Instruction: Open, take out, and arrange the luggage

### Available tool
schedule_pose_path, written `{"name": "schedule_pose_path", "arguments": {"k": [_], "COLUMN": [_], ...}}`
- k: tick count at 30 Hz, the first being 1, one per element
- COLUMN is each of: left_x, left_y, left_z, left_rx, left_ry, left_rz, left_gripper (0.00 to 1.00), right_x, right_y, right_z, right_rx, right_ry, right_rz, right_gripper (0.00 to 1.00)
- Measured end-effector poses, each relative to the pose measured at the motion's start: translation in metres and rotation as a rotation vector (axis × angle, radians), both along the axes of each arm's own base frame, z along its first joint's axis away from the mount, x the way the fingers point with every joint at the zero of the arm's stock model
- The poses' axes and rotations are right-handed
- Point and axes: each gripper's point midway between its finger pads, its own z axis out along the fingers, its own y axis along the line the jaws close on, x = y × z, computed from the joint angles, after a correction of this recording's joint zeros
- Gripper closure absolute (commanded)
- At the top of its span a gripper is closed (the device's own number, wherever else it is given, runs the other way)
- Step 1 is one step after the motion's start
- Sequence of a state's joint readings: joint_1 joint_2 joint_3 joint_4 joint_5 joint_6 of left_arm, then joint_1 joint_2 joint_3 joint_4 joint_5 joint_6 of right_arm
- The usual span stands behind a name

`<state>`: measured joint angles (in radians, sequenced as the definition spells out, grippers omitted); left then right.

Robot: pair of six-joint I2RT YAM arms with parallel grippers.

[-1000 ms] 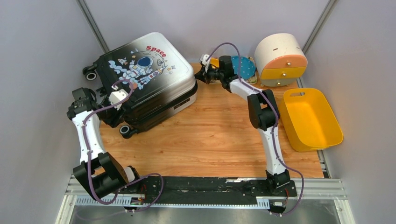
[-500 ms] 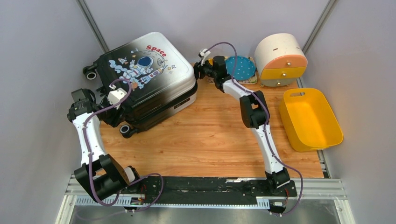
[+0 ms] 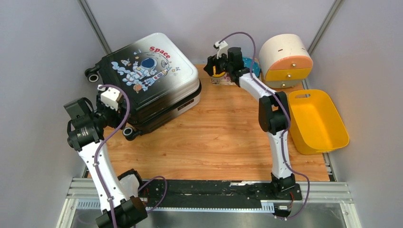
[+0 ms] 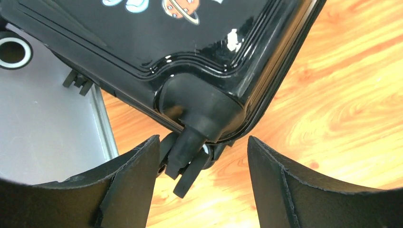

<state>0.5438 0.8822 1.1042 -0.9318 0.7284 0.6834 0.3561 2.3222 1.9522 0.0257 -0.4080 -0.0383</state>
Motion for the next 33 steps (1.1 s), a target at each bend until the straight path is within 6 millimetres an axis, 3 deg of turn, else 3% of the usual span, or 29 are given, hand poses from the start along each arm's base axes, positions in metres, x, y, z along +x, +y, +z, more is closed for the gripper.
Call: {"name": "schedule_pose_path", "arguments": {"k": [3, 5, 9, 12, 15, 18, 24, 26, 30, 33], "left_x": [0.004, 0.011, 0.038, 0.054, 0.062, 0.068, 0.082, 0.086, 0.099, 0.114], "left_y": [0.001, 0.010, 0.047, 0.082, 0.109, 0.130, 0.149, 0.151, 0.159, 0.160], "left_z": [0.013, 0.020, 0.035, 0.028, 0.012, -0.006, -0.026, -0.030, -0.041, -0.061], "left_rx": [-0.088, -0.146, -0.360, -0.451, -0.499, -0.514, -0.505, -0.498, -0.474, -0.442], "left_ry": [-0.025, -0.038, -0.052, -0.053, -0.037, -0.017, -0.001, 0.002, 0.012, 0.058], "left_rz": [0.100, 0.196, 0.535, 0.773, 0.956, 1.086, 1.148, 1.145, 1.124, 1.058], "left_gripper": [0.26, 0.20, 0.21, 0.20, 0.20, 0.20, 0.21, 0.21, 0.23, 0.21], "right_x": [0.004, 0.010, 0.034, 0.040, 0.037, 0.033, 0.004, -0.003, -0.037, -0.069], "right_y": [-0.014, -0.019, -0.017, -0.006, 0.011, 0.032, 0.063, 0.060, 0.053, 0.049], "right_z": [0.018, 0.029, 0.063, 0.068, 0.049, 0.015, -0.050, -0.055, -0.061, -0.067], "right_rx": [-0.007, 0.000, 0.080, 0.124, 0.139, 0.141, 0.127, 0.138, 0.105, 0.035], "right_ry": [-0.002, -0.002, -0.028, -0.029, 0.013, 0.069, 0.186, 0.185, 0.183, 0.168], "right_rz": [-0.035, -0.059, -0.100, -0.100, -0.086, -0.062, 0.027, 0.054, 0.124, 0.169], "right_gripper": [0.28, 0.29, 0.29, 0.29, 0.29, 0.30, 0.34, 0.34, 0.34, 0.34]}}
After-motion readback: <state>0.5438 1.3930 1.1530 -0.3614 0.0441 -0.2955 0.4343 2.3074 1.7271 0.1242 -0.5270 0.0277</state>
